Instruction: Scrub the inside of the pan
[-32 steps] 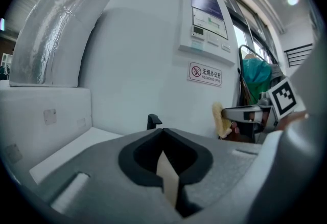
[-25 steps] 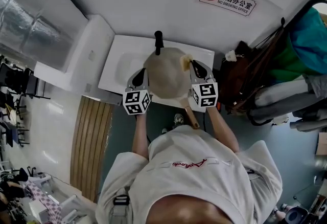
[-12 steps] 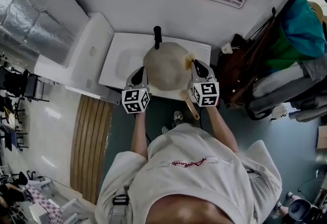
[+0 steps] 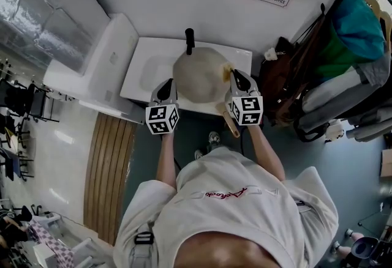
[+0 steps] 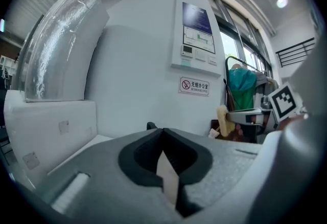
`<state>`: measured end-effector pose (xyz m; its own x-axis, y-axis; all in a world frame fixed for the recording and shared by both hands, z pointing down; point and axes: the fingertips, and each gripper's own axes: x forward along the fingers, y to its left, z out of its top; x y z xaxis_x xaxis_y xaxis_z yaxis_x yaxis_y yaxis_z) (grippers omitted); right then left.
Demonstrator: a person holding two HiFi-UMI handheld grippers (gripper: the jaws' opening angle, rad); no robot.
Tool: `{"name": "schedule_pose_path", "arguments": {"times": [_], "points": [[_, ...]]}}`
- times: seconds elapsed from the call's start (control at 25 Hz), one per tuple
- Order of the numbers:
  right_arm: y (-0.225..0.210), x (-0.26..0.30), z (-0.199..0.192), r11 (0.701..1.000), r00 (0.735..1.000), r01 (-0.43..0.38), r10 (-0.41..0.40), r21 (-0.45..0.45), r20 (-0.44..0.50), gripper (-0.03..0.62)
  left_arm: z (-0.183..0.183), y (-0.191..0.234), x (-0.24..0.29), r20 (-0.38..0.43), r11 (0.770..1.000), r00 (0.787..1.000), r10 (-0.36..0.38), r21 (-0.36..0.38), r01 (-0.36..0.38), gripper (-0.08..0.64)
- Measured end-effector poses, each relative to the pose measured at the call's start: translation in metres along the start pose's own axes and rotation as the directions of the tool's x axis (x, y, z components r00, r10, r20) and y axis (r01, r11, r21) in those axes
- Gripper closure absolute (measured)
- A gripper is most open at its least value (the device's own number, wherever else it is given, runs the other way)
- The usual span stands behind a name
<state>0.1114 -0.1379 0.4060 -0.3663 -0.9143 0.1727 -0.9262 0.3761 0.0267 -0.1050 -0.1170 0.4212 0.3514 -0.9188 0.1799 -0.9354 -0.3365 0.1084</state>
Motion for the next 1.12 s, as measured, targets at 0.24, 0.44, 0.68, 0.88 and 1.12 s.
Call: {"name": "schedule_pose_path", "arguments": {"times": [0.24,0.44,0.68,0.88,1.12], "points": [[0.003,-0.009,0.0,1.0,1.0,0.014,-0.014,0.006,0.009,0.566,-0.001,-0.003,-0.009,0.006,1.0,1.0,-0.01,0.005,0.01,0.56],[0.007,-0.014,-0.001,1.0,1.0,0.02,-0.02,0.008,0.009,0.566,-0.001,-0.004,-0.012,0.008,1.0,1.0,-0.018,0.01,0.018,0.56],[0.01,-0.014,-0.002,1.0,1.0,0.019,-0.019,0.005,0.007,0.566,-0.001,-0.004,-0.014,0.011,1.0,1.0,-0.019,0.009,0.019,0.56],[0.013,-0.013,-0.004,1.0,1.0,0.017,-0.017,-0.002,-0.001,0.566,-0.004,-0.002,-0.015,0.007,1.0,1.0,-0.016,0.003,0.016,0.56],[0.017,-0.009,-0.005,1.0,1.0,0.002,-0.002,0.014,-0.002,0.566,-0.008,-0.002,-0.014,0.006,1.0,1.0,-0.016,-0.012,0.016,0.56]]}}
